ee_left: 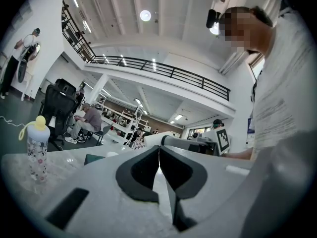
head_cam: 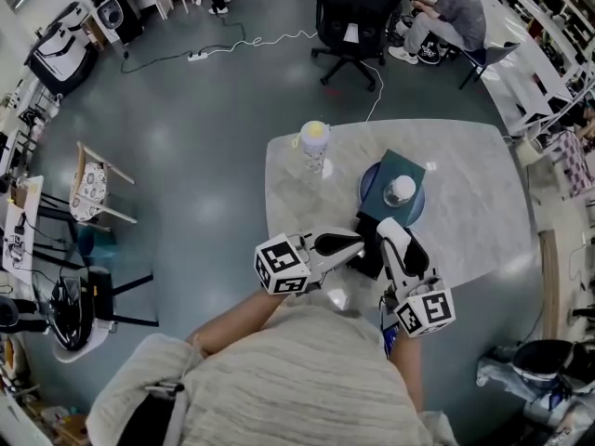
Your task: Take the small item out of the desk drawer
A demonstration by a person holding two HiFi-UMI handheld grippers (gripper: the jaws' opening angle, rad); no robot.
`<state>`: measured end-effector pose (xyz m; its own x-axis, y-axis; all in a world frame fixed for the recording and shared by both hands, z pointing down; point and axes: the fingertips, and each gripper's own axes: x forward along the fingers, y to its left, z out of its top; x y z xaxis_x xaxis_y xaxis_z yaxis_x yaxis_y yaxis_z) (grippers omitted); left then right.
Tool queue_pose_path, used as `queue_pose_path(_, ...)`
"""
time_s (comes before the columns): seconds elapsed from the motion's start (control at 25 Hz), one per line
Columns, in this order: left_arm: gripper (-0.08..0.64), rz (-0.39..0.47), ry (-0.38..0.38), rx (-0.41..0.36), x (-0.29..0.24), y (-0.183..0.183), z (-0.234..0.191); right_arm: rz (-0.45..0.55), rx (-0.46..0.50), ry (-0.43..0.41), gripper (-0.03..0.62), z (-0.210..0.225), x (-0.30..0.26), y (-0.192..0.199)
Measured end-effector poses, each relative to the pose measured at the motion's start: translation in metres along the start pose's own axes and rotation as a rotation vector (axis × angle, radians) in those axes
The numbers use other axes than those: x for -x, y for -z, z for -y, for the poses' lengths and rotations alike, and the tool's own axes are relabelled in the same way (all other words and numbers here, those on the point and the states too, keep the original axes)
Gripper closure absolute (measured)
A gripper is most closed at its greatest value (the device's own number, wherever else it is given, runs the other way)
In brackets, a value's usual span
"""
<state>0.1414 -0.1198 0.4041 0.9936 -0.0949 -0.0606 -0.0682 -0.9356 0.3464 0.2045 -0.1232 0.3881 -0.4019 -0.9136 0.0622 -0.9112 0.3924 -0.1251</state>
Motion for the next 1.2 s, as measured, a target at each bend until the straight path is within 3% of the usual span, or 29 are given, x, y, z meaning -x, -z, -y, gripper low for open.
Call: queue_pose_path(1.2, 0.543, -0.008, 0.028, 0.006, -0.015, 0.003, -0.004, -0.005, -0.027, -0.024, 0.405, 0.007, -0.004, 0.003)
